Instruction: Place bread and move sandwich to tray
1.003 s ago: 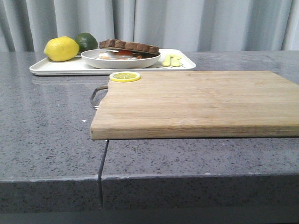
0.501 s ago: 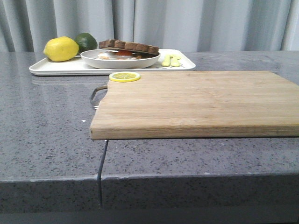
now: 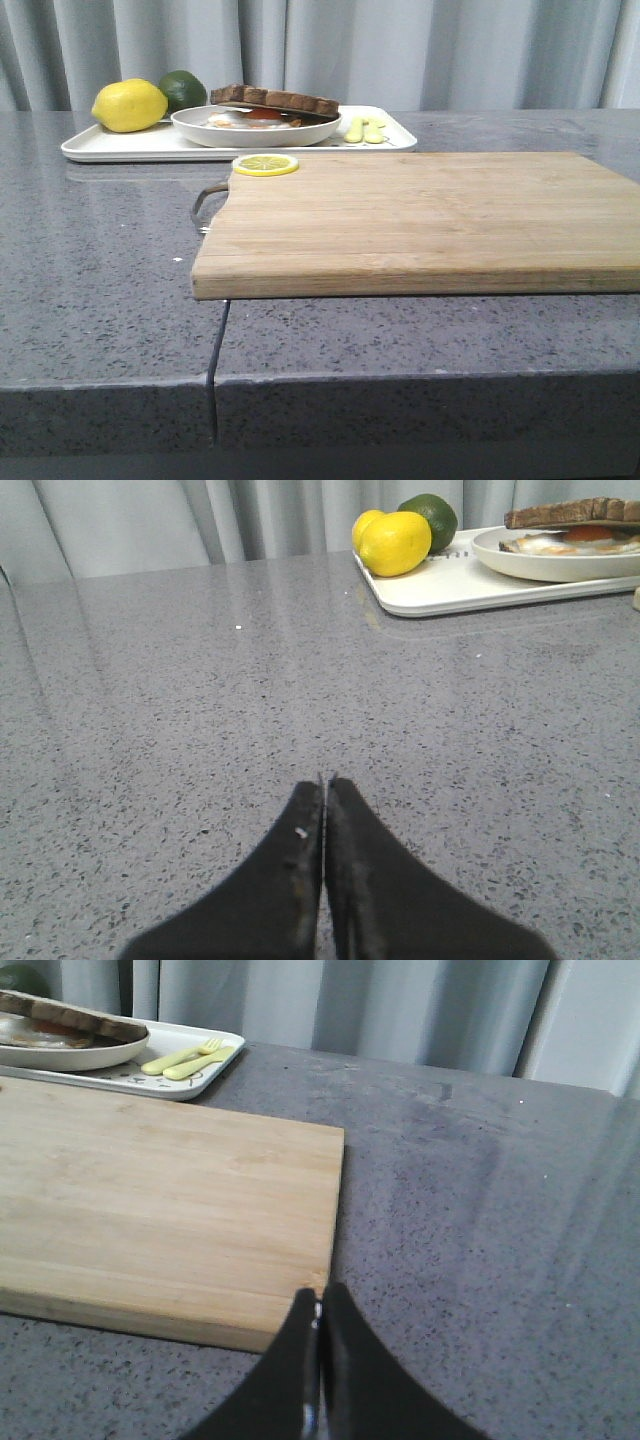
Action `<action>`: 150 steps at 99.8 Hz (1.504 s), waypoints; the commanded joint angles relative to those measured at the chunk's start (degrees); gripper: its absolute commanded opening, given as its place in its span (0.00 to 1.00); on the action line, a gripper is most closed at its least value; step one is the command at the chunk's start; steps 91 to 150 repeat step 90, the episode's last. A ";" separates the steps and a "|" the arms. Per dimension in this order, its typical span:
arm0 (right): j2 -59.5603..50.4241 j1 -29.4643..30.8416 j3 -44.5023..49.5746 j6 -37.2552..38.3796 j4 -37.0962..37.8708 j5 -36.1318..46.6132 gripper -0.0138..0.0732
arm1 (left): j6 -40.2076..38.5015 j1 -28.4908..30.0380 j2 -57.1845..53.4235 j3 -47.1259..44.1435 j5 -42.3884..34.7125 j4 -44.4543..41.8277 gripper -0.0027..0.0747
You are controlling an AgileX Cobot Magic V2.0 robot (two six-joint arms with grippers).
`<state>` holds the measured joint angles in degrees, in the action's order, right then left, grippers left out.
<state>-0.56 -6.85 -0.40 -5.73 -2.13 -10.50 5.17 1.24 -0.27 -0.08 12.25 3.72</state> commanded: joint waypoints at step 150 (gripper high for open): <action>-1.02 0.24 1.97 4.32 0.74 7.91 0.08 | 0.05 0.12 -1.91 -0.90 -5.02 0.16 0.01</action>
